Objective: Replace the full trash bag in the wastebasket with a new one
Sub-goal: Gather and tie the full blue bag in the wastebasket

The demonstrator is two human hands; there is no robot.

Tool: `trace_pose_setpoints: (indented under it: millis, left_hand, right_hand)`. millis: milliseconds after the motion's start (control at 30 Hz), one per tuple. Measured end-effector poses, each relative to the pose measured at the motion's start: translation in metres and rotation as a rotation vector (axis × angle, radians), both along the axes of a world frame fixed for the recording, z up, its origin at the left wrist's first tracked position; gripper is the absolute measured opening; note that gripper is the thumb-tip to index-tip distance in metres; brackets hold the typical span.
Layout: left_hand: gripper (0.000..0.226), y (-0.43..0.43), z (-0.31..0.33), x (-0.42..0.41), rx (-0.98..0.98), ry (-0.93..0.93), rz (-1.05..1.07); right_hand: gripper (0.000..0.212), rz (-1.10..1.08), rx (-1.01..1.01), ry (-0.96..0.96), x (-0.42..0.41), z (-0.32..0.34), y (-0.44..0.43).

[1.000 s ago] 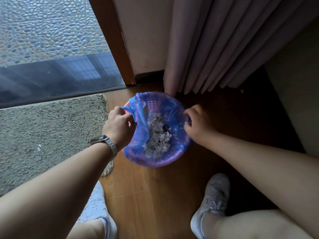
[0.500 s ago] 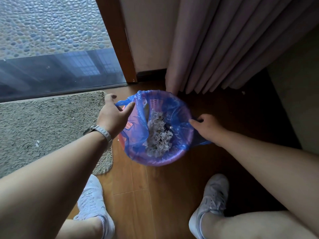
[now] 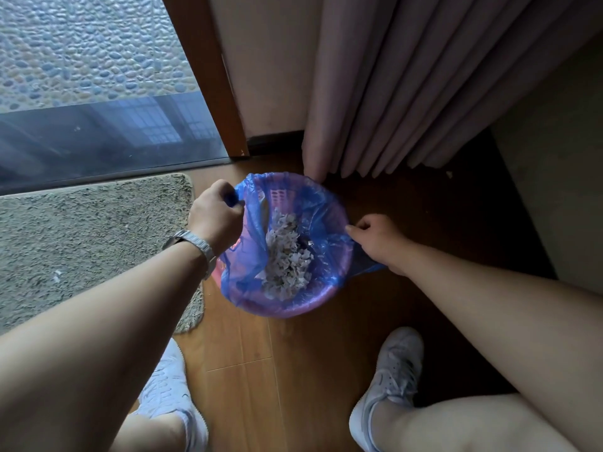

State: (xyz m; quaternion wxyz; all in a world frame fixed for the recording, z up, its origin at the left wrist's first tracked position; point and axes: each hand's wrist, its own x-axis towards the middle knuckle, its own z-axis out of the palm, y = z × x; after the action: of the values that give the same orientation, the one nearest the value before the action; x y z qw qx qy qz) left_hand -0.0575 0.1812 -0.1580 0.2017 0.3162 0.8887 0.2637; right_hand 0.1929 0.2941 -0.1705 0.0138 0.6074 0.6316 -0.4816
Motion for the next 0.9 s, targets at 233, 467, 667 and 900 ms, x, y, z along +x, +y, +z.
trace_pose_setpoints:
  millis: [233,467,667,900]
  left_hand:
    - [0.015,0.009,0.012,0.0,0.185,-0.069,0.01]
    - [0.034,0.014,0.026,0.003,0.265,-0.178,-0.033]
    - [0.04,0.023,0.049,0.02,0.392,-0.282,-0.151]
    - [0.043,0.005,0.063,0.03,0.361,-0.239,-0.346]
  right_hand:
    - [0.019,0.12,0.227,0.014,-0.007,0.009,-0.003]
    - [0.019,0.273,0.467,0.145,-0.018,0.014,-0.019]
    - [0.018,0.198,0.523,0.265,-0.032,0.024,-0.014]
    - [0.017,0.306,0.586,0.3,-0.026,0.033,-0.019]
